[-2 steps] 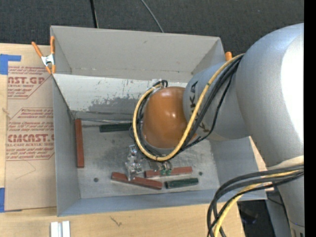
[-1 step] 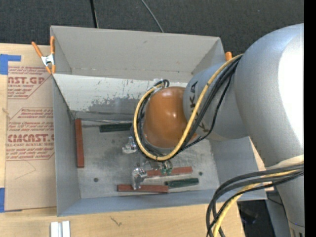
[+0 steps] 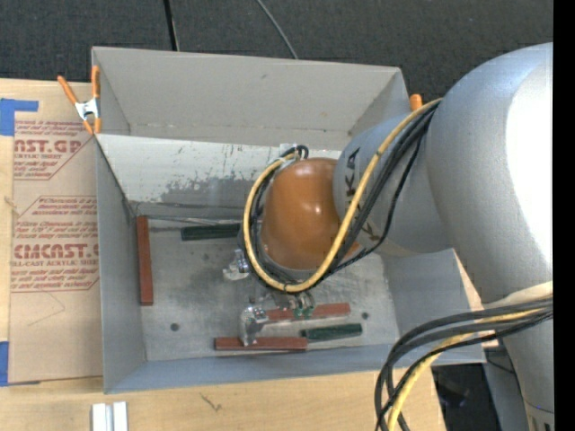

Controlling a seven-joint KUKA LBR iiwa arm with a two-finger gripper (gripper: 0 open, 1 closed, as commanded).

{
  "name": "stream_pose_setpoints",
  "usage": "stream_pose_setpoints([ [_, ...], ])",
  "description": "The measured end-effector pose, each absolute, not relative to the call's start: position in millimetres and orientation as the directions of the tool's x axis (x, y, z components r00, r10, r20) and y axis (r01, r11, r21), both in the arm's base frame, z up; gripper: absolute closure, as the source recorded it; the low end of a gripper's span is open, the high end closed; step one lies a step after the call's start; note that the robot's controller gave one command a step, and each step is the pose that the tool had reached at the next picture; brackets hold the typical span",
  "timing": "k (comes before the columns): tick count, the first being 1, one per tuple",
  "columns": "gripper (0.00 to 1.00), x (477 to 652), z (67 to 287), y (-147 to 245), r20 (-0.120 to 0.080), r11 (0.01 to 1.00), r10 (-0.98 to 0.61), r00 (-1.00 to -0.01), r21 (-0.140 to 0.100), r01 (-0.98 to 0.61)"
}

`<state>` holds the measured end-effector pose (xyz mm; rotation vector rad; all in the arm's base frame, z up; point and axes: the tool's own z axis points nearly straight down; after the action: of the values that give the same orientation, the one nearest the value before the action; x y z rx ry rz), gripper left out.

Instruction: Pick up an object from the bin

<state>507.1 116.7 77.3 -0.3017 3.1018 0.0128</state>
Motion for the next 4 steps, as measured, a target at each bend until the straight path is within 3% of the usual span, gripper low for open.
stream_pose_setpoints([
  [1,0.0,520.0,75,76,-0.018,0.982,-0.191,-0.981,0.007,-0.191],
  [2,1.0,541.9,80,65,-0.009,0.973,-0.229,-0.973,0.001,-0.229],
  [3,1.0,541.9,81,65,-0.009,0.973,-0.229,-0.973,0.001,-0.229],
  [4,1.0,536.3,127,68,0.007,0.976,-0.219,-0.976,0.002,-0.219],
])
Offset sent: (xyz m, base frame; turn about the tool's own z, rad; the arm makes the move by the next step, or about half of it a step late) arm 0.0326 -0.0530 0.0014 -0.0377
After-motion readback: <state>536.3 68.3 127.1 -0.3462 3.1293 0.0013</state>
